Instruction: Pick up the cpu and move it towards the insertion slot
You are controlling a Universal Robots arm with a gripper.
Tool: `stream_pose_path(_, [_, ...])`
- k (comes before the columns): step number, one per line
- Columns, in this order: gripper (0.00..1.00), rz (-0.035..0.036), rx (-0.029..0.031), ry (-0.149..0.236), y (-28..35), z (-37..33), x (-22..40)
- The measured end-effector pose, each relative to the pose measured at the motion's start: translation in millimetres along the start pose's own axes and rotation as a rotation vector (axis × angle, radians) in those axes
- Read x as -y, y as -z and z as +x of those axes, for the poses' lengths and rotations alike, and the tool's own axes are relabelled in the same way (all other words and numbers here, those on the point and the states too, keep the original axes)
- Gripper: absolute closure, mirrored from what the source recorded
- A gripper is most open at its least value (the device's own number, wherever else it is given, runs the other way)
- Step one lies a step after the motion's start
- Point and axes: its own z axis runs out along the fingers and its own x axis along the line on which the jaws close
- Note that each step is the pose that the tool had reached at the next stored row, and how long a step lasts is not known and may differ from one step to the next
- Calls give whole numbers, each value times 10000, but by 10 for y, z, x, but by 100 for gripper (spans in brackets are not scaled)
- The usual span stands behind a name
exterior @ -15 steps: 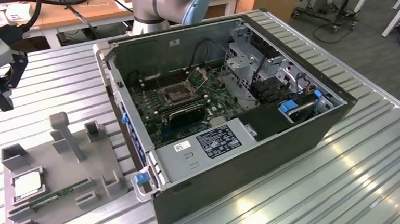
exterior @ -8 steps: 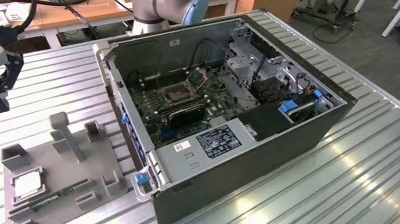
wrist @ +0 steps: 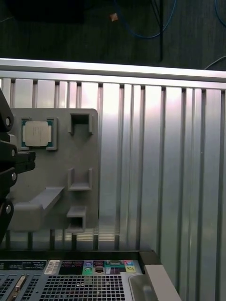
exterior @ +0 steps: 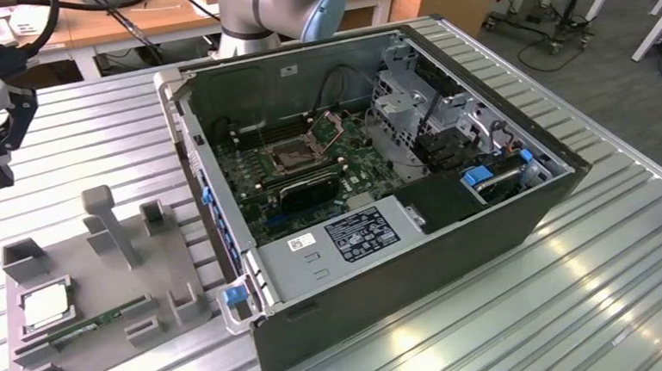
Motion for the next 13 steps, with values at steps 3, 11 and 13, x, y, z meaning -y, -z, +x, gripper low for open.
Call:
stream_pose_path(3, [89, 1, 3, 0, 1, 24, 36])
stream_pose_path(11, [89, 1, 18, 1, -3, 142, 95])
stream_pose_path(13, [89, 1, 21, 3, -6, 174, 113])
